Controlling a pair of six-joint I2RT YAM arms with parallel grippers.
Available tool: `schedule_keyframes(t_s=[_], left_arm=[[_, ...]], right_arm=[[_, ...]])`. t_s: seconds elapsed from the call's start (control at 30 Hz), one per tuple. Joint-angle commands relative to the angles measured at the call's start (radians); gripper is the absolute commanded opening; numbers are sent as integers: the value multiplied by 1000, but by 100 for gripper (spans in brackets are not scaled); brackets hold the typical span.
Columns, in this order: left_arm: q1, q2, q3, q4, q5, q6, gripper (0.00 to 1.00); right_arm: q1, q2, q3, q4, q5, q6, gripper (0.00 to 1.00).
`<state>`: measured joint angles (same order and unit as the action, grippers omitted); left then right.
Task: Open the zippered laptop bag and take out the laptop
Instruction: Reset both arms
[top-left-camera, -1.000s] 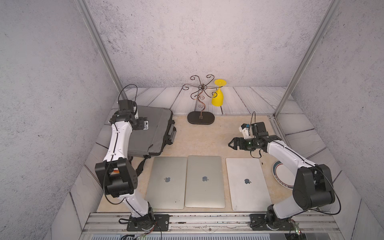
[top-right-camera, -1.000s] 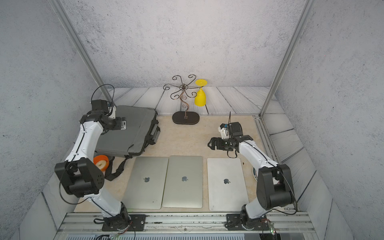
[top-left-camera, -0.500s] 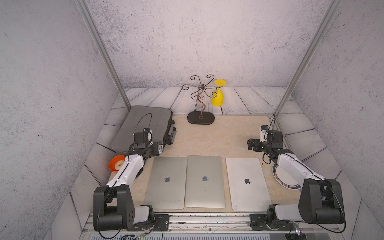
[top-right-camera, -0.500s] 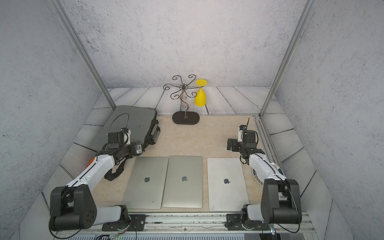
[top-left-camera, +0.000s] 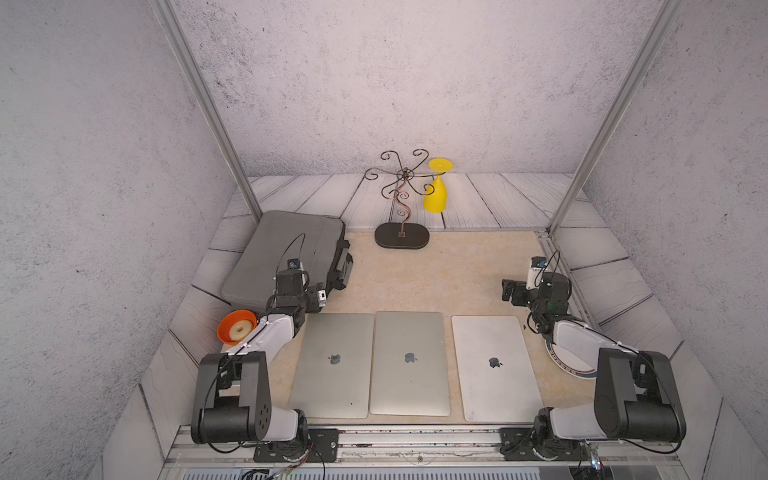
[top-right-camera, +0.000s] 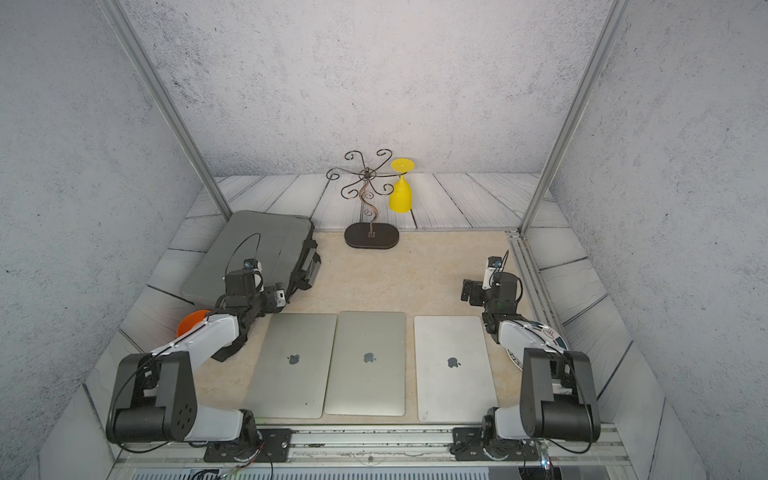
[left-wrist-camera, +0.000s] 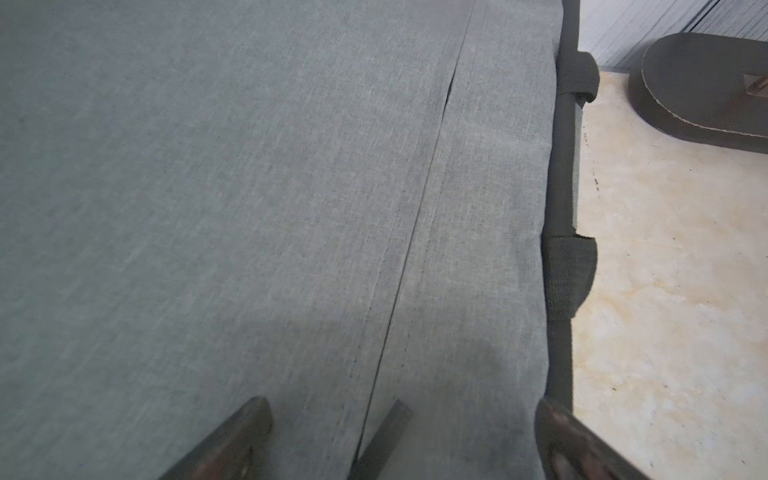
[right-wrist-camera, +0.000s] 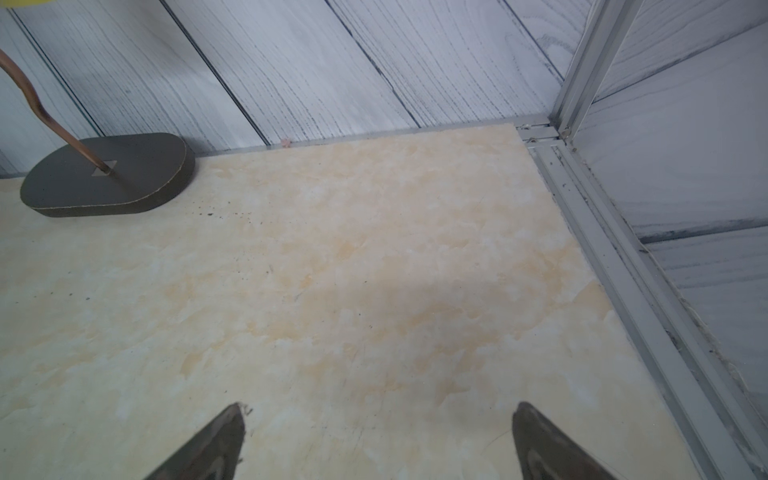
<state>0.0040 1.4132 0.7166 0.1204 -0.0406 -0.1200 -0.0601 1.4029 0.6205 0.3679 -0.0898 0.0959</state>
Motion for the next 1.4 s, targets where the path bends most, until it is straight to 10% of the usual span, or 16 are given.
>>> schedule_keyframes(t_s=[0.0, 1.37], left_arm=[[-14, 18, 0, 11, 9, 25, 99], [-19, 65, -84, 241, 46, 107, 99]], right_arm=[[-6, 4, -1, 31, 5, -2, 99], [-24, 116, -116, 302, -119, -33, 99]])
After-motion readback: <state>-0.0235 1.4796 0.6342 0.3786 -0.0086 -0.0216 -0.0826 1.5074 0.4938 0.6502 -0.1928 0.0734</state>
